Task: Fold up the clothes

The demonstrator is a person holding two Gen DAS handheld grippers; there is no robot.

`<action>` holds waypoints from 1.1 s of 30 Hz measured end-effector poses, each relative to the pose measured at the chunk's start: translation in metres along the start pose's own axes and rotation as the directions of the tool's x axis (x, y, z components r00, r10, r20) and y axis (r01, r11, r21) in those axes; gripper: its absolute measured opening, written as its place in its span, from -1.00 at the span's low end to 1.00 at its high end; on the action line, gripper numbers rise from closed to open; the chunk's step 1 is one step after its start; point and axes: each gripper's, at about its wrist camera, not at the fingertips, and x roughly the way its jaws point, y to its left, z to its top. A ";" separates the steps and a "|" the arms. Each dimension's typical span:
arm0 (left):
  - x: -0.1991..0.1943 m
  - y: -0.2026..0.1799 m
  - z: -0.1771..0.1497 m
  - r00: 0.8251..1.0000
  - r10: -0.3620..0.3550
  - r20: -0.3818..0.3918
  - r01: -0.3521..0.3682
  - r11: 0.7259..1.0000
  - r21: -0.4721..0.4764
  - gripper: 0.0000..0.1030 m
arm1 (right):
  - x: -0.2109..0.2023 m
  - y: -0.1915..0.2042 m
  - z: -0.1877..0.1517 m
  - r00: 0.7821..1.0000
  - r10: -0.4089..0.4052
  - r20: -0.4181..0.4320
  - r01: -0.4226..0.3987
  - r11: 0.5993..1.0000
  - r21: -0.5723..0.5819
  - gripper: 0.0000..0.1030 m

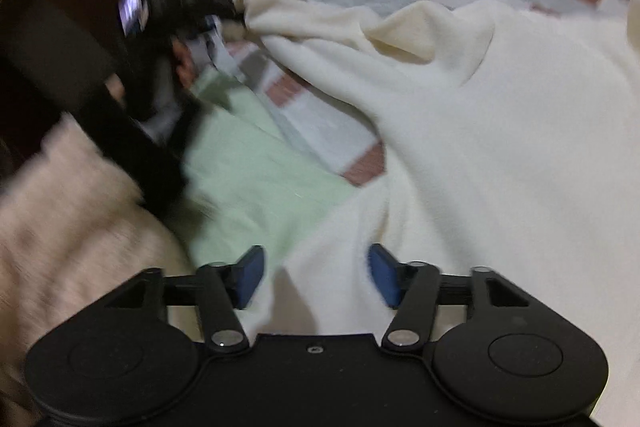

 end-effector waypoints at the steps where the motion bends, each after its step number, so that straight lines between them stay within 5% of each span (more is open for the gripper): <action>1: -0.001 0.001 0.000 1.000 -0.004 -0.001 0.004 1.000 -0.005 -0.63 | 0.001 -0.001 0.002 1.000 0.004 0.002 -0.004 1.000 0.025 0.30; 5: 0.000 0.001 -0.002 1.000 -0.002 -0.004 0.002 1.000 0.011 -0.63 | 0.023 0.011 0.006 0.997 -0.075 -0.029 0.075 0.997 -0.004 0.30; 11: -0.006 0.000 -0.003 0.999 -0.013 0.029 0.011 0.998 0.054 -0.63 | 0.060 0.026 0.001 0.971 -0.226 -0.071 0.209 0.958 -0.197 0.34; 12: -0.009 -0.001 -0.003 0.999 -0.012 0.041 0.009 0.998 0.065 -0.63 | 0.061 0.028 0.000 0.970 -0.237 -0.060 0.218 0.948 -0.230 0.23; 13: -0.012 -0.002 -0.002 0.998 -0.005 0.057 0.001 0.997 0.075 -0.63 | 0.060 0.031 -0.002 0.968 -0.247 -0.052 0.225 0.938 -0.264 -0.30; 15: -0.025 -0.002 0.004 0.995 0.015 0.103 -0.024 0.996 0.084 -0.64 | 0.052 0.034 -0.002 0.969 -0.244 -0.033 0.223 0.928 -0.300 -0.64; 17: -0.039 0.003 0.012 0.989 -0.014 0.147 0.005 0.998 0.066 -0.64 | 0.031 0.035 0.001 0.984 -0.178 -0.005 0.169 0.945 -0.279 -0.70; 21: -0.043 0.017 0.022 0.988 -0.057 0.141 0.058 0.998 -0.008 -0.63 | -0.005 0.033 0.003 1.000 0.015 0.007 -0.012 0.963 -0.270 -0.70; 25: -0.009 0.042 0.016 0.998 -0.064 0.010 0.065 0.986 -0.152 -0.63 | 0.001 0.007 0.005 0.991 0.126 -0.039 -0.131 0.972 -0.195 -0.71; 28: 0.009 0.057 0.008 0.997 -0.054 -0.060 0.041 0.979 -0.201 -0.63 | 0.012 0.006 -0.001 0.989 0.132 -0.070 -0.143 0.972 -0.188 -0.70; 33: 0.016 0.071 0.000 0.994 -0.065 -0.093 0.038 0.963 -0.267 -0.59 | 0.032 0.033 -0.022 0.989 -0.048 -0.137 -0.004 0.934 -0.358 -0.41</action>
